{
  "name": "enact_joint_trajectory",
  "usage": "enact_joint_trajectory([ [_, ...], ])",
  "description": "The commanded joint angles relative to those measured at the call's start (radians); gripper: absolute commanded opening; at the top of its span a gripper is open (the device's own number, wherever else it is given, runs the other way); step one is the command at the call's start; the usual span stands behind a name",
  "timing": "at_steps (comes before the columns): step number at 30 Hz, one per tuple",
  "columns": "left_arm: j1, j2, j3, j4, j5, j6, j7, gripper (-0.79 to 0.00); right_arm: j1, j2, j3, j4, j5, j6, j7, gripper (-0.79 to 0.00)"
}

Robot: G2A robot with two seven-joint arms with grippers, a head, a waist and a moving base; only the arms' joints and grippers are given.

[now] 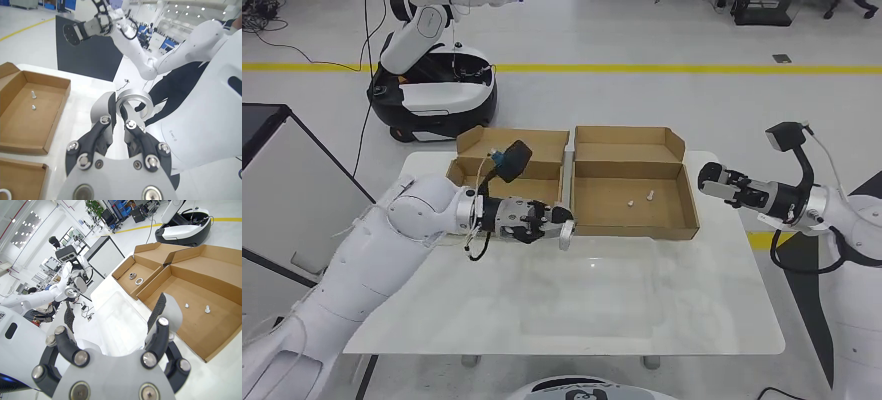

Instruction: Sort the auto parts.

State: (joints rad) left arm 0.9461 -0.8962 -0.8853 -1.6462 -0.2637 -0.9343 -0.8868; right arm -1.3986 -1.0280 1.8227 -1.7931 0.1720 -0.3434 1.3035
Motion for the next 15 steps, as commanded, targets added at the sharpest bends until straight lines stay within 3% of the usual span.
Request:
enact_joint_trajectory([
  [1, 0.005, 0.014, 0.001, -0.007, -0.021, -0.045, 0.045, -0.785, 0.0, 0.0, 0.0, 0.0, 0.0, 0.0, 0.0, 0.0],
  [9, 0.027, 0.058, -0.024, -0.144, -0.238, -0.078, 0.079, -0.785, 0.0, 0.0, 0.0, 0.0, 0.0, 0.0, 0.0, 0.0],
  [15, 0.062, 0.067, -0.077, -0.267, -0.368, -0.078, 0.079, -0.785, 0.0, 0.0, 0.0, 0.0, 0.0, 0.0, 0.0, 0.0],
])
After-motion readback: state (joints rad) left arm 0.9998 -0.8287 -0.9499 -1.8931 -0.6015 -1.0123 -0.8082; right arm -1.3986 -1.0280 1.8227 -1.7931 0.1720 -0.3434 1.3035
